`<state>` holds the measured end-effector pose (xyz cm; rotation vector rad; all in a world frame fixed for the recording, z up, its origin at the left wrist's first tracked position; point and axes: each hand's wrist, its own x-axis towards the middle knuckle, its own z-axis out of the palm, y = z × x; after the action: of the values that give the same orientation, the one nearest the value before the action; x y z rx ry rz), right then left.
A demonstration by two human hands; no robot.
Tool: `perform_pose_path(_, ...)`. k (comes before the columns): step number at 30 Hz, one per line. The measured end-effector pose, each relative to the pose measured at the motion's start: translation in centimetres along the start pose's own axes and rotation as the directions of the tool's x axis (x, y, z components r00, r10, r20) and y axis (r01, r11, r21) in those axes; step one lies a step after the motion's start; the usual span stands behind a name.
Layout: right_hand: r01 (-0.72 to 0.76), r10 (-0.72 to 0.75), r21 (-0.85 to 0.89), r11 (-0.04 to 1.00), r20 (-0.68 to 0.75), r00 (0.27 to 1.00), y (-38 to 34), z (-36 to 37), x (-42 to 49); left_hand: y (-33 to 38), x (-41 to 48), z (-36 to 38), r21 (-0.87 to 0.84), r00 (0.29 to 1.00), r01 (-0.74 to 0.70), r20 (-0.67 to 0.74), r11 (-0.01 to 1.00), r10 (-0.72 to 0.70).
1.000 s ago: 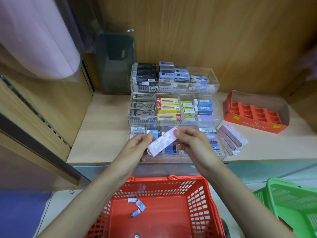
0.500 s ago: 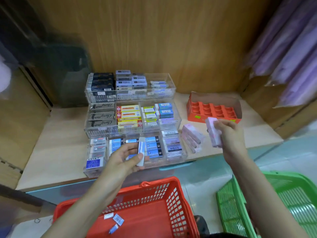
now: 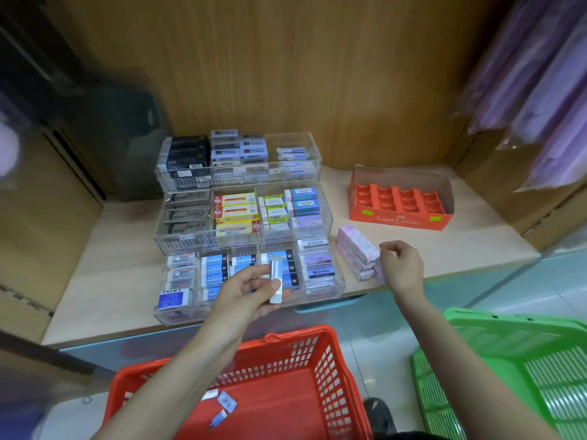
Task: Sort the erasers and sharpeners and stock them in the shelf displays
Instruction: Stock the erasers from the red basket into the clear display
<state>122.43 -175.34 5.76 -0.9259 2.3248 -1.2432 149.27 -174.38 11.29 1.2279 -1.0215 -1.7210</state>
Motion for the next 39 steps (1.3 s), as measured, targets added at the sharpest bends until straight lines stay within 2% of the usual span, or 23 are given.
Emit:
perform_pose_path(2,0.19,-0.19,-0.005,0.982,-0.05,0.981,-1.9,-1.2,-1.0,0.4,-0.1,-0.1,0.013,1.0,-0.005,0.022,1.0,0.004)
perform_pose_path(3,0.291,-0.292,0.055,0.955,0.013,0.956,-3.2,-1.8,-1.9,0.6,0.0,-0.2,0.025,0.999,-0.011,0.03,1.0,0.01)
perform_pose_path(4,0.406,-0.421,0.123,0.905,0.134,0.897,-4.7,-2.3,-3.0,0.9,0.1,-0.2,0.04,0.999,-0.022,0.034,0.999,0.021)
perform_pose_path(6,0.647,-0.648,0.162,0.745,0.404,0.645,-7.0,-2.1,-5.4,1.5,0.5,-0.3,0.07,0.998,-0.055,0.027,0.996,0.053)
perform_pose_path(7,0.749,-0.709,0.147,0.646,0.48,0.517,-7.6,-1.5,-6.2,1.8,0.8,-0.3,0.086,0.997,-0.072,0.027,0.994,0.07)
perform_pose_path(8,0.825,-0.747,0.119,0.552,0.509,0.427,-8.0,-0.8,-6.8,2.3,1.0,-0.3,0.098,0.996,-0.09,0.033,0.991,0.088)
perform_pose_path(9,0.876,-0.781,0.085,0.475,0.499,0.375,-8.5,0.0,-7.0,2.7,1.2,-0.3,0.102,0.994,-0.108,0.04,0.989,0.104)
perform_pose_path(11,0.92,-0.844,0.044,0.389,0.418,0.336,-9.4,1.2,-6.8,3.8,1.8,-0.3,0.1,0.99,-0.14,0.045,0.985,0.136)
perform_pose_path(15,0.907,-0.871,0.068,0.417,0.315,0.377,-11.7,2.9,-4.9,6.6,4.3,-0.6,0.132,0.964,-0.265,0.074,0.955,0.257)
perform_pose_path(17,0.873,-0.852,0.07,0.482,0.269,0.449,-13.3,3.7,-3.0,7.2,6.8,-1.4,0.277,0.916,-0.399,0.073,0.874,0.395)
perform_pose_path(19,0.831,-0.82,0.045,0.555,0.199,0.537,-14.9,4.4,-0.3,7.0,9.4,-3.2,0.564,0.812,-0.528,0.117,0.635,0.571)
perform_pose_path(20,0.805,-0.794,0.012,0.592,0.174,0.582,-15.6,4.8,1.3,6.6,10.6,-4.2,0.677,0.77,-0.541,0.16,0.498,0.618)
perform_pose_path(21,0.777,-0.762,-0.04,0.628,0.17,0.625,-16.3,5.3,2.9,6.0,11.5,-5.1,0.766,0.753,-0.514,0.186,0.387,0.631)
perform_pose_path(23,0.721,-0.682,-0.185,0.668,0.234,0.693,-17.6,6.5,6.0,4.7,12.7,-5.8,0.891,0.767,-0.392,0.18,0.229,0.616)
perform_pose_path(25,0.698,-0.607,-0.323,0.639,0.345,0.716,-19.0,7.8,8.3,4.0,12.9,-5.4,0.954,0.781,-0.277,0.156,0.112,0.605)
perform_pose_path(27,0.673,-0.515,-0.408,0.617,0.437,0.737,-20.3,8.6,9.6,4.0,12.8,-4.7,0.97,0.782,-0.233,0.142,0.074,0.607)
perform_pose_path(30,0.645,-0.432,-0.537,0.544,0.479,0.764,-21.3,9.1,10.3,3.9,12.9,-4.6,0.972,0.747,-0.233,0.159,0.029,0.645)
perform_pose_path(32,0.649,-0.428,-0.587,0.485,0.487,0.761,-21.4,9.2,10.3,3.9,12.7,-4.7,0.974,0.75,-0.225,0.174,-0.002,0.639)
perform_pose_path(39,0.725,-0.489,-0.568,0.391,0.539,0.686,-21.8,8.9,10.0,4.2,12.5,-4.4,0.981,0.783,-0.195,0.167,-0.018,0.599)
